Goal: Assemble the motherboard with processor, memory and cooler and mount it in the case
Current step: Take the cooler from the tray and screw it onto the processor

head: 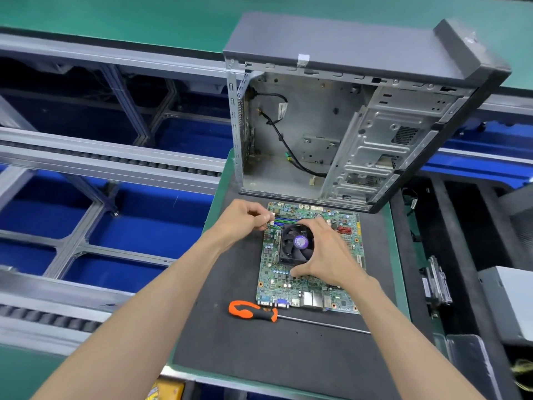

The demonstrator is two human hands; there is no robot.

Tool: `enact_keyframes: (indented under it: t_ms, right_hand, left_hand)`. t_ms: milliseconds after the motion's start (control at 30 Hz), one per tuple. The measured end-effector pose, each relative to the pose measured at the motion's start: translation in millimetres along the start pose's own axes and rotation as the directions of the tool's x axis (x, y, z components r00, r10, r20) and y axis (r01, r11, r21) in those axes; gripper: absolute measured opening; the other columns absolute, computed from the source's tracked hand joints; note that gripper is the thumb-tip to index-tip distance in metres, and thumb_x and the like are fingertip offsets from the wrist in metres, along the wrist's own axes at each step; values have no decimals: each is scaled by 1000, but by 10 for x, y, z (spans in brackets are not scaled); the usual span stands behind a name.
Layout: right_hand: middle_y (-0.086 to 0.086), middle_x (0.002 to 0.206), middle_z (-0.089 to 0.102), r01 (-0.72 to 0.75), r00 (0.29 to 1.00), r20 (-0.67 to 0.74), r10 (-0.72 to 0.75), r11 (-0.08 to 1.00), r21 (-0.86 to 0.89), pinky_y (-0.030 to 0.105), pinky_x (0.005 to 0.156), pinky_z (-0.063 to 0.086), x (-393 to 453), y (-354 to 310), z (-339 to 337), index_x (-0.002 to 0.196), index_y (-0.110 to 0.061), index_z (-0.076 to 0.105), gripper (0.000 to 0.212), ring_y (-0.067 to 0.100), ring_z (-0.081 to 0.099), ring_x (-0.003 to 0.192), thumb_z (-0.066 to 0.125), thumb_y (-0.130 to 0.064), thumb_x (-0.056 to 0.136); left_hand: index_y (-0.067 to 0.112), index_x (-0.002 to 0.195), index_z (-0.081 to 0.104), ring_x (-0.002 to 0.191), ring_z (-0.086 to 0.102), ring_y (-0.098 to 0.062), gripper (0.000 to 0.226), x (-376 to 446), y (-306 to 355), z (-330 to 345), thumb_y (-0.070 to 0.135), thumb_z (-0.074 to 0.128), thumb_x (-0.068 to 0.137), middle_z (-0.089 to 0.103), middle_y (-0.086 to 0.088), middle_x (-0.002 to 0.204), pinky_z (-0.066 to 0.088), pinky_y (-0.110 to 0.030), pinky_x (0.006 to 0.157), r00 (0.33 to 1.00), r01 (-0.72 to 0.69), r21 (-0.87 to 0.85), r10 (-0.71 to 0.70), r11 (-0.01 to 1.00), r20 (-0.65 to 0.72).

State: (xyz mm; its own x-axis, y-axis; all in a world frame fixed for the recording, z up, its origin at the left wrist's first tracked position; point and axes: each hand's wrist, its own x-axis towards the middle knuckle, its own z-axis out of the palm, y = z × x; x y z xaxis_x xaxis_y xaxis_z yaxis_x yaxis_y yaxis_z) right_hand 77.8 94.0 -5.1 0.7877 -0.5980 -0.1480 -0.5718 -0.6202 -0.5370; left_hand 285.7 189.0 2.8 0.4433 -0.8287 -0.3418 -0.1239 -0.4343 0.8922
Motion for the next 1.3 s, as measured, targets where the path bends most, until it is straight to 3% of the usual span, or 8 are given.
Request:
enact_keyframes:
  t_ms: [133,300,667,767,933,1067,1200,1300]
  right_hand:
    - [-11,119,42,-9,1000,-3,9,1000,-13,33,86,44,12,-28,21,141,-23,41,112,14,48,107,95,-51,48]
    - [-13,113,40,-7,1000,-7,7,1000,-14,30,81,41,11,-28,22,140,-22,42,110,11,45,100,96,-50,48]
    - [-12,116,43,-11,999,-31,11,1000,10,28,79,42,9,-14,42,137,-25,43,106,13,49,100,95,-49,48]
    - [-14,112,44,-10,998,-67,13,999,50,26,76,38,17,2,22,134,-27,45,103,10,48,96,95,-49,46]
    - [-12,112,47,-13,995,-94,19,998,63,28,79,39,24,34,-50,132,-26,48,103,12,50,97,94,-51,44]
    - [-13,112,46,-19,996,-90,24,998,61,29,80,40,13,11,-55,133,-26,48,103,13,51,99,95,-50,44]
    - [-13,112,46,-20,996,-86,26,998,66,29,80,41,12,-18,-42,133,-26,48,102,13,51,99,94,-49,45]
    - [-13,114,46,-25,996,-85,31,997,72,30,82,43,12,-32,-45,133,-26,47,103,13,51,100,94,-49,45]
  left_hand:
    - [17,89,78,68,64,-3,20,3,-34,-26,8,62,96,71,7,71,48,-18,76,1000,-12,77,12,997,-8]
    - [17,105,74,82,71,-9,39,11,-79,-64,-10,51,89,74,-5,94,53,-20,86,999,-28,138,25,990,22]
    - [15,94,78,91,59,-21,10,79,-232,-58,19,76,86,67,-3,90,48,-33,82,978,-143,627,205,766,-27]
    - [13,92,77,85,57,-19,9,87,-240,-17,19,78,85,65,-3,88,47,-31,78,971,-166,599,235,783,-37]
    - [14,83,72,71,63,-14,6,102,-265,49,8,76,85,69,2,74,37,-7,59,978,-158,489,203,858,-39]
    - [21,77,68,70,63,-11,18,133,-281,63,6,75,84,69,4,72,41,-13,63,986,-136,457,167,879,-27]
    - [15,79,71,61,58,1,14,154,-291,50,2,77,82,67,4,69,38,-3,57,988,-136,452,153,882,0]
    - [12,78,72,64,61,-9,12,160,-305,54,2,78,81,70,-2,72,39,-4,58,989,-128,452,148,883,-9]
